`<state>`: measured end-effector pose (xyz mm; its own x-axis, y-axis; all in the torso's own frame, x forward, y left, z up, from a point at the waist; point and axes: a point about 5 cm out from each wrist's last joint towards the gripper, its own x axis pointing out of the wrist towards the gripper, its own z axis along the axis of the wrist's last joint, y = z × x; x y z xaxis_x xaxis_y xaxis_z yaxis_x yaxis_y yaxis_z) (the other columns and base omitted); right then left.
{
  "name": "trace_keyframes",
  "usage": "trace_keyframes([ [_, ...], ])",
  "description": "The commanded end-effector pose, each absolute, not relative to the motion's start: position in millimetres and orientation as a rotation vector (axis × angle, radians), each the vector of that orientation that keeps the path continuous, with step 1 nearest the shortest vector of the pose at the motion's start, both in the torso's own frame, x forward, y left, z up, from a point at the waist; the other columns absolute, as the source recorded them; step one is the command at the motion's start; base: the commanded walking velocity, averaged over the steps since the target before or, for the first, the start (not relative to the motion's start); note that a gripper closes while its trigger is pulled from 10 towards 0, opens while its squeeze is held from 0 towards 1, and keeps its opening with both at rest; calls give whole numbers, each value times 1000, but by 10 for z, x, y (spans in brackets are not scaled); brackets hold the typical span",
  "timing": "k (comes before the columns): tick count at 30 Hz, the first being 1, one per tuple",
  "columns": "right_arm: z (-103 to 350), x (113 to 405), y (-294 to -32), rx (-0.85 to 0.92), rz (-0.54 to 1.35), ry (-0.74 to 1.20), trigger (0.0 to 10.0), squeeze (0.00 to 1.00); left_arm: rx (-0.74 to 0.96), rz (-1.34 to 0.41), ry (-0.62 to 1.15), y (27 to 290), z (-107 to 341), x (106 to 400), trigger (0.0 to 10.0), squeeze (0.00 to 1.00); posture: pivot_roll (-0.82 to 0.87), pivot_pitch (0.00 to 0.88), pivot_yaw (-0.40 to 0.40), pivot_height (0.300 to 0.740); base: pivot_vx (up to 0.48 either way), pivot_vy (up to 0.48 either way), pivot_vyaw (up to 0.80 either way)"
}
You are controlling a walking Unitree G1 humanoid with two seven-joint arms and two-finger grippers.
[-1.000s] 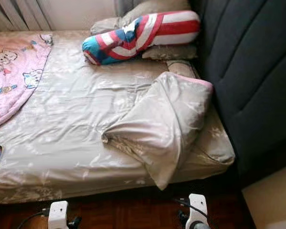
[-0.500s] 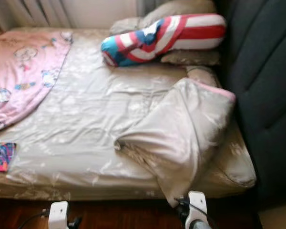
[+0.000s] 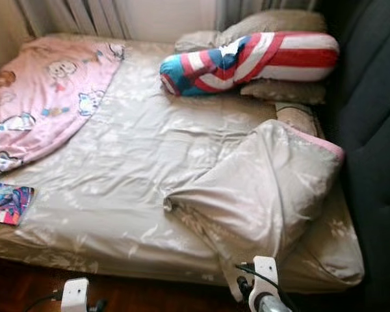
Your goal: Clean up the room
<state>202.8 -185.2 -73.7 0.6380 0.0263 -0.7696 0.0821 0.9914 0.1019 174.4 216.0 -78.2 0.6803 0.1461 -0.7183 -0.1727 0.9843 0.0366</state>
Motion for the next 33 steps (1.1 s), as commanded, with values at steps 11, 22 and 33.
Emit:
trace_keyframes([
  [11, -801, 1897, -1907, 131, -52, 922, 10000, 0, -46, 179, 817, 2136, -802, 1721, 10000, 0, 56, 151, -33, 740, 0, 0, 0],
  [22, -685, 1962, -1912, 218, -50, 671, 10000, 0, 30, 66, 86, 2188, 228, 2480, 10000, 0, 21, 145, -42, 740, 0, 0, 0],
  [33, -96, 2614, -1791, 215, -11, 268, 10000, 0, 38, 26, 58, 2048, 309, 2320, 10000, 0, 13, 115, -42, 740, 0, 0, 0],
])
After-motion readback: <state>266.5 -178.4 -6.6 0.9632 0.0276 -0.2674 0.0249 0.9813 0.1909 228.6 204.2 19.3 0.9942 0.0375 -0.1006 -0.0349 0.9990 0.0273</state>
